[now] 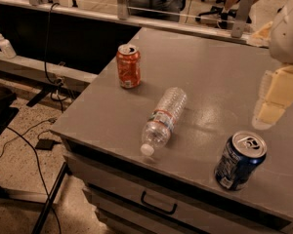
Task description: Pick water bottle
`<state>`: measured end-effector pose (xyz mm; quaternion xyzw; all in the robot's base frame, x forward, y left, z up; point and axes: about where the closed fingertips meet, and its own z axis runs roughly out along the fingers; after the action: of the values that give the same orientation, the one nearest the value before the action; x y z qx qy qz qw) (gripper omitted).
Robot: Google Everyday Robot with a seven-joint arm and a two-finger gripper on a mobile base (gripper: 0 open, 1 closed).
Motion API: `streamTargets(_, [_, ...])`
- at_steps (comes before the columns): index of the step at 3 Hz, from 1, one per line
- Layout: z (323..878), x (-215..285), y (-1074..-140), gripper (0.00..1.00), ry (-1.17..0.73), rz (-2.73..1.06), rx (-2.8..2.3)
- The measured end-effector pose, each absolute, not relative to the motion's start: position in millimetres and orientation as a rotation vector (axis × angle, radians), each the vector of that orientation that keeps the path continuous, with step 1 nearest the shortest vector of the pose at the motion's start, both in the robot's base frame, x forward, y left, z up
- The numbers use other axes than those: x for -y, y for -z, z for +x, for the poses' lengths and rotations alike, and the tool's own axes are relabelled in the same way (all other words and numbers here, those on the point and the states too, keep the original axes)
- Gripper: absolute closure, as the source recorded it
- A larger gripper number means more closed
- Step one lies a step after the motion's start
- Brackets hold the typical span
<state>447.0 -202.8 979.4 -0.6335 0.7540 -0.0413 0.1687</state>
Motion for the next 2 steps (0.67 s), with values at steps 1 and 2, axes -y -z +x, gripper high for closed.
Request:
streamTargets(1, [475.4,167.2,-977.2,0.00,0.169,-1.981,-1.916])
streamTargets(2, [500.5,130.0,-971.3,0.00,0.197,-2.155,-1.655])
